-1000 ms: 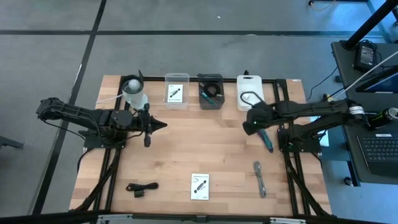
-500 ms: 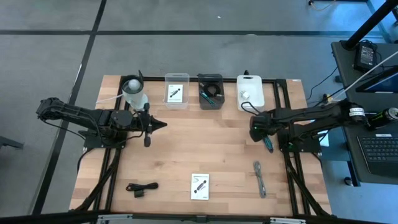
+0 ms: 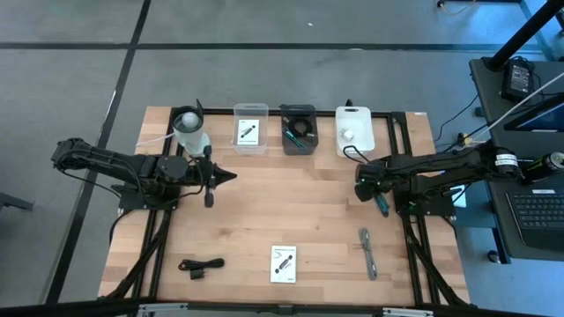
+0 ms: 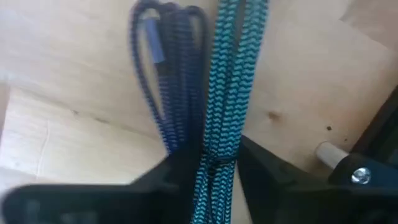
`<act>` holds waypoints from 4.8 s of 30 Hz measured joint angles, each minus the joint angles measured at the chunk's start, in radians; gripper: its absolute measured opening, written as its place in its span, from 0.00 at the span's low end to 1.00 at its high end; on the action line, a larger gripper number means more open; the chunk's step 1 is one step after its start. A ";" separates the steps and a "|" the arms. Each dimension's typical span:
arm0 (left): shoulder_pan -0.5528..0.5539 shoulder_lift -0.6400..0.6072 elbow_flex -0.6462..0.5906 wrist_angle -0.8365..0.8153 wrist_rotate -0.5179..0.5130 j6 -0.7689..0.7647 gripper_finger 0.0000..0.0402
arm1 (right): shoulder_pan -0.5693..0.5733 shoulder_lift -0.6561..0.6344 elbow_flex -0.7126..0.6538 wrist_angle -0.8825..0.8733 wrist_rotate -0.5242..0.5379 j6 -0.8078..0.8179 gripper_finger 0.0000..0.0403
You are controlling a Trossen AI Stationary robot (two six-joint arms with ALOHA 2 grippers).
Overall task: Pick and place items into bin
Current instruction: Put the blue charger cable into the black bin, then put the black charger cable into the black bin
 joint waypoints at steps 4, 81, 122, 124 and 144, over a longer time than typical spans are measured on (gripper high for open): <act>0.000 0.000 0.000 0.000 -0.031 0.000 0.00 | 0.000 0.001 0.030 -0.028 0.003 0.018 0.05; 0.000 0.000 0.000 -0.001 -0.067 -0.002 0.00 | -0.437 1.033 1.360 0.047 -0.186 -0.709 0.30; 0.000 0.000 0.000 0.009 -0.094 -0.045 0.20 | 0.318 -0.143 0.194 0.466 -0.153 -0.160 0.02; 0.000 0.000 0.000 0.009 -0.096 -0.105 0.27 | 0.345 -0.153 0.143 0.468 -0.163 -0.110 0.02; -0.060 0.493 0.551 -0.490 -0.208 -0.242 0.42 | 0.423 -0.257 -0.006 0.594 -0.115 -0.470 0.03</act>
